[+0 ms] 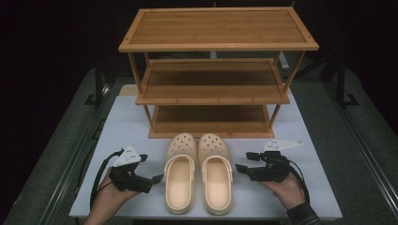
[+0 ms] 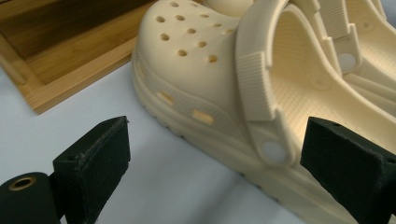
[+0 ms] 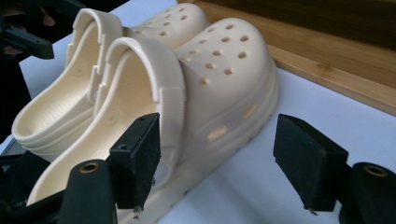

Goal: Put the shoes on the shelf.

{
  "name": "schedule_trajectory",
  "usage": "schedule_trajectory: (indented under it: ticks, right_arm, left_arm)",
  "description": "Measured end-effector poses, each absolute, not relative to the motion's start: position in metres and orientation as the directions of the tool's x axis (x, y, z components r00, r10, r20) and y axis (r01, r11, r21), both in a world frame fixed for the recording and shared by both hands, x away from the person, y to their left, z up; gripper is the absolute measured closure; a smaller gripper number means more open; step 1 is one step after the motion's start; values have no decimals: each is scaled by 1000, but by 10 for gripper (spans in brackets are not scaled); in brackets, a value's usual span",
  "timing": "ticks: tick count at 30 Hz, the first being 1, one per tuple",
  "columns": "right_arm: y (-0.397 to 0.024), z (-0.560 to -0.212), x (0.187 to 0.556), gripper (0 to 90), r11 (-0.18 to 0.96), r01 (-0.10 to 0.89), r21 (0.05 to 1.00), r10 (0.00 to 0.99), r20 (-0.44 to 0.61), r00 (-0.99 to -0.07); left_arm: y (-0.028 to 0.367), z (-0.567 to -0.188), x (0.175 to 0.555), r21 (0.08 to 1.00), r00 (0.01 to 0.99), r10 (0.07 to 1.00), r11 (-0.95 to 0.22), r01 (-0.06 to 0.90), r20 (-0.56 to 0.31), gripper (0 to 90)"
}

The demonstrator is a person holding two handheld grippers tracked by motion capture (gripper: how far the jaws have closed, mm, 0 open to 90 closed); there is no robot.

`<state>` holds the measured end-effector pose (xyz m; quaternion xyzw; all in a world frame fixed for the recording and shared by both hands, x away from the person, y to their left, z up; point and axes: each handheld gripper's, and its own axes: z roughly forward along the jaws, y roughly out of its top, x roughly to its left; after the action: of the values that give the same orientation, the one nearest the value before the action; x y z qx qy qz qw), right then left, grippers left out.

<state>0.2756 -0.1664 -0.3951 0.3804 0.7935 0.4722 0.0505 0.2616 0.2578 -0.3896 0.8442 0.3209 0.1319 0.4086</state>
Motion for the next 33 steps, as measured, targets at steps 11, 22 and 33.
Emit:
schedule_trajectory:
  ticks: [11,22,33]
  right_arm:
    - [-142,-397,281,309,293,546,785,624,276,-731]
    - [-124,-405,288,314,325,547,771,625,259,-736]
    - [-117,-414,291,354,373,552,746,640,224,-735]
  left_arm:
    - [236,-392,272,772,766,641,-464,434,-45,156]
    - [212,-396,286,759,774,633,-500,417,-8,283]
    - [213,-398,284,744,744,668,-498,446,1,435]
